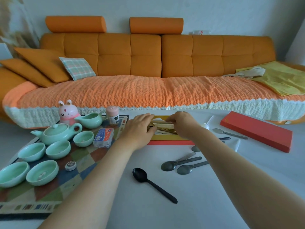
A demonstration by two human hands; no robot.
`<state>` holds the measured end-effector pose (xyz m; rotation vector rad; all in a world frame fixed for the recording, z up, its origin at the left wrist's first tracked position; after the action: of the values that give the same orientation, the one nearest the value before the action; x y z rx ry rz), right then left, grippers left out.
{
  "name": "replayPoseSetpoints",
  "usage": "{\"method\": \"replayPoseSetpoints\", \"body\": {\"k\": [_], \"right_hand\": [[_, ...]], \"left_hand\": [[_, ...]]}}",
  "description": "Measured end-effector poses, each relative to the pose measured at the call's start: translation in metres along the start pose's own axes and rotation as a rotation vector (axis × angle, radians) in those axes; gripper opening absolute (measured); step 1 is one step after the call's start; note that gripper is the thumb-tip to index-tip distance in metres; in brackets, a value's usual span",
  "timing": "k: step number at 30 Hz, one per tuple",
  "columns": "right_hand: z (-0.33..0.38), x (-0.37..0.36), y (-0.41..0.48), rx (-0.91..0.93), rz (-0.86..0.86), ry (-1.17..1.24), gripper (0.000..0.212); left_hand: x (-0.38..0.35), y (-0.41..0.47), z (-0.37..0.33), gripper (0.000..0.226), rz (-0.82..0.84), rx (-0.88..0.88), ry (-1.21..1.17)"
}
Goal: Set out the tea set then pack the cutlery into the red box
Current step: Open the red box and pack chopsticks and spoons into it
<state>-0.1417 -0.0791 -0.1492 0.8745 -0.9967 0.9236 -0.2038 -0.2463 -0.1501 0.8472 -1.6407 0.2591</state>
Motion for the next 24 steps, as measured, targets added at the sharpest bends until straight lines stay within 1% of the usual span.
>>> {"method": "replayPoseSetpoints", "body": {"k": [3,7,10,12,14,15,19,21,24], "right_hand": [[-0.002,-0.002,0.006,-0.029,-0.020,0.062,0.048],[-0.002,0.001,0.003,-0.045,-0.041,0.142,0.034],[0.000,0.008,-0.003,-0.021,-0.062,0.150,0.037],[0.005,0.007,-0.008,0.026,-0.007,0.106,0.036],[0.011,-0.002,-0.013,0.078,0.110,0.061,0.032],[0.012,-0.008,-0.016,0.096,0.158,0.054,0.034],[0.017,-0.012,-0.021,0.152,0.235,0.012,0.041],[0.015,-0.007,-0.025,0.133,0.205,0.088,0.042],[0.003,0.013,-0.031,0.075,0.046,0.229,0.042]], "left_hand": [[-0.010,0.004,-0.002,0.053,0.051,-0.018,0.006],[-0.019,0.005,-0.003,0.051,0.095,0.037,0.043],[-0.018,0.006,-0.004,0.052,0.087,0.062,0.072],[-0.017,0.005,-0.005,0.054,0.082,0.066,0.085],[-0.017,0.004,-0.007,0.057,0.087,0.045,0.091],[-0.017,0.003,-0.009,0.058,0.098,0.024,0.092],[-0.020,0.003,-0.013,0.060,0.161,0.000,0.106],[-0.020,0.003,-0.013,0.061,0.177,0.010,0.113],[-0.015,0.002,-0.017,0.062,0.149,0.005,0.125]]}}
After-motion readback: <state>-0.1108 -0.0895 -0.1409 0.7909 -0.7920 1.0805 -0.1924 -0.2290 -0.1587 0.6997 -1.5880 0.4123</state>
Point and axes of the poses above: each hand's wrist, its own y-axis towards the middle knuckle, its own x-axis out of the back of the hand, z = x × y, the point moved 6 cm from there along y, towards the middle knuckle, and after that the axes turned 5 degrees about x, right-handed, at the moved point
